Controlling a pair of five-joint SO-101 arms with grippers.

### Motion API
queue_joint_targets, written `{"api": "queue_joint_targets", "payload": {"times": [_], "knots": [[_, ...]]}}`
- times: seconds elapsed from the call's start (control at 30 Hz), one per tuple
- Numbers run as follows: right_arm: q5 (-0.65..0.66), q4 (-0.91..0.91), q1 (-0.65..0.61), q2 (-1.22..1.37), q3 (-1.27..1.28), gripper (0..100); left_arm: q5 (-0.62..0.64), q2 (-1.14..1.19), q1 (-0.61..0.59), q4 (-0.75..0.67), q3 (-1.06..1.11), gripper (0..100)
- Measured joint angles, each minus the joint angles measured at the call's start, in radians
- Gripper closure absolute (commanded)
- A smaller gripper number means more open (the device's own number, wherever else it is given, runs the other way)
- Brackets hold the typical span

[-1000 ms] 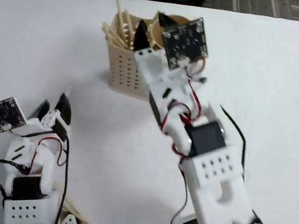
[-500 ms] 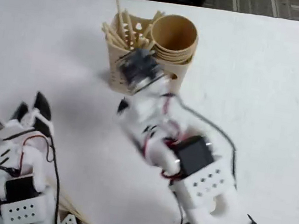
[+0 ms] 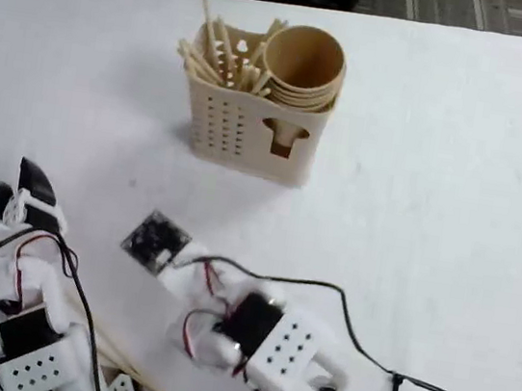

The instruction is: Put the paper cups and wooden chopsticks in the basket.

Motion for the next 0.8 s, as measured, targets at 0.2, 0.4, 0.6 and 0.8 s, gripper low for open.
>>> {"api": "queue_joint_targets", "payload": {"times": [0.2, 0.4, 0.6, 0.8], "knots": [[-0.173, 0.002, -0.155, 0.000, 0.026, 86.5, 0.000, 0.000, 0.000, 0.000, 0.000, 82], [-0.298, 0.002, -0.276, 0.000, 0.038, 86.7, 0.000, 0.000, 0.000, 0.000, 0.000, 82], [-0.310, -0.014, -0.370, 0.000, 0.092, 86.8, 0.000, 0.000, 0.000, 0.000, 0.000, 82], [-0.310, -0.175, -0.376, 0.000, 0.198, 88.1, 0.000, 0.000, 0.000, 0.000, 0.000, 82]]}}
